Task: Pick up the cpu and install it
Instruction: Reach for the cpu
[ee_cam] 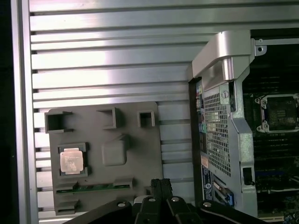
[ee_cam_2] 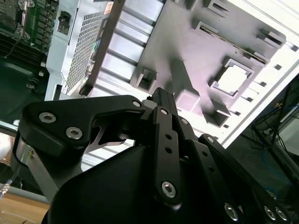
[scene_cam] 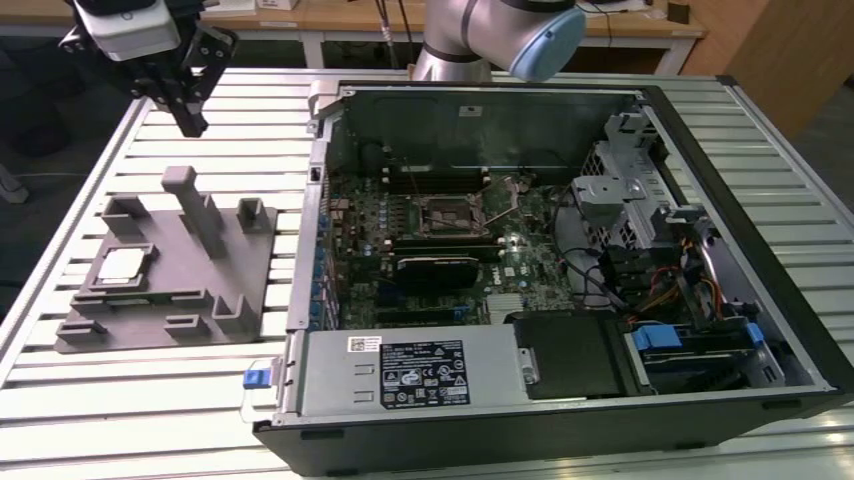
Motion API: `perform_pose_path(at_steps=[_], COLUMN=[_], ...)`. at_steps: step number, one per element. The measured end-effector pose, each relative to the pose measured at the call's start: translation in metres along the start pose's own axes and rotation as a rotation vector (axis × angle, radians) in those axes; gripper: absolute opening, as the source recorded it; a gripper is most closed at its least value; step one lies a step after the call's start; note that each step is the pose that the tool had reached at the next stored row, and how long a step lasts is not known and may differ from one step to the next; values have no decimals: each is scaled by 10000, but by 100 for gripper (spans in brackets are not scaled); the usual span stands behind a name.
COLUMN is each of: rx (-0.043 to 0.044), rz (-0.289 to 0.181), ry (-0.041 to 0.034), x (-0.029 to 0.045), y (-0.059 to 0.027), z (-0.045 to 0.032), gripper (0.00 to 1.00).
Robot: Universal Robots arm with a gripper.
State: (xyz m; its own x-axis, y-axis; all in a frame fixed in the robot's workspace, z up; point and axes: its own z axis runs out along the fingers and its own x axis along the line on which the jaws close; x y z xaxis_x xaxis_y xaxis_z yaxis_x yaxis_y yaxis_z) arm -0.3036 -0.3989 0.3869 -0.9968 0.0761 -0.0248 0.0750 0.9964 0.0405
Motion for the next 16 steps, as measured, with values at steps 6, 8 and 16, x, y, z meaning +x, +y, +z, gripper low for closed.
perform_pose_path(at_steps=[6, 8, 16], rx=[1, 0, 1], rz=[1, 1, 1], ry=[0, 0, 1], x=[51, 67, 135], y=[-4, -5, -10], z=[0, 1, 1], gripper=[11, 11, 11])
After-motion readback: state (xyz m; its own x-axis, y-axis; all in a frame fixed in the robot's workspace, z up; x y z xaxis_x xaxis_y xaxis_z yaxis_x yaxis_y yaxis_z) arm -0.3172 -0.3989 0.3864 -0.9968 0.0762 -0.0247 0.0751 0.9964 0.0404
